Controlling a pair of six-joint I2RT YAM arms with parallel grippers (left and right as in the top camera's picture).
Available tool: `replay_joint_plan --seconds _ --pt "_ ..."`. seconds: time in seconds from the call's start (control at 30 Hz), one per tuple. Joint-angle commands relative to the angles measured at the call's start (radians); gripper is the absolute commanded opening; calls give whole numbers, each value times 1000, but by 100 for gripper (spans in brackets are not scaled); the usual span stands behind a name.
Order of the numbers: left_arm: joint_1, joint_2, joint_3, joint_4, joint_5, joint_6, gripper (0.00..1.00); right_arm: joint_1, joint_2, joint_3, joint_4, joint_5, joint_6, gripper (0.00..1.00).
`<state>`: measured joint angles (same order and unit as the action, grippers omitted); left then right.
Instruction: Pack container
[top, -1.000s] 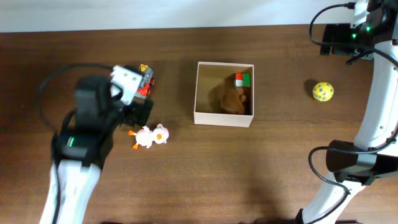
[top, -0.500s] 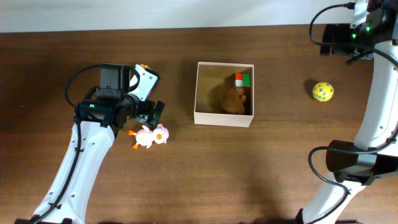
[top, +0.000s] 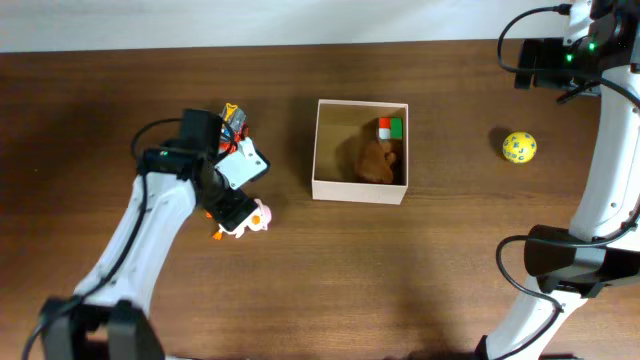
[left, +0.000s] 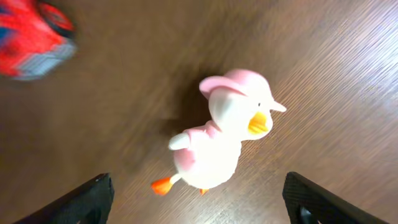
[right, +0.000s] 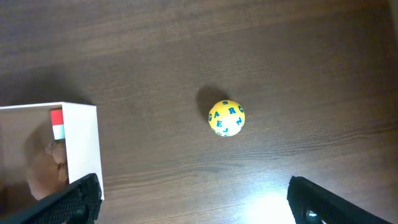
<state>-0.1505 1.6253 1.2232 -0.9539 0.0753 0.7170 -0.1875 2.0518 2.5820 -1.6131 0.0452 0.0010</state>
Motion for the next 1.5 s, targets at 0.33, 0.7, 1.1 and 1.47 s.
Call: replay_joint_plan --seconds 0.33,0.7,1.1,1.47 --pt "-4 245 14 37 -20 142 71 -3 2 6 1 9 8 99" --pt "-3 277 14 101 -20 153 65 -3 2 6 1 9 8 99" --pt "-3 277 15 101 -20 152 2 -3 2 6 1 9 8 99" --pt "-4 276 84 79 -19 151 2 -3 2 6 1 9 8 99"
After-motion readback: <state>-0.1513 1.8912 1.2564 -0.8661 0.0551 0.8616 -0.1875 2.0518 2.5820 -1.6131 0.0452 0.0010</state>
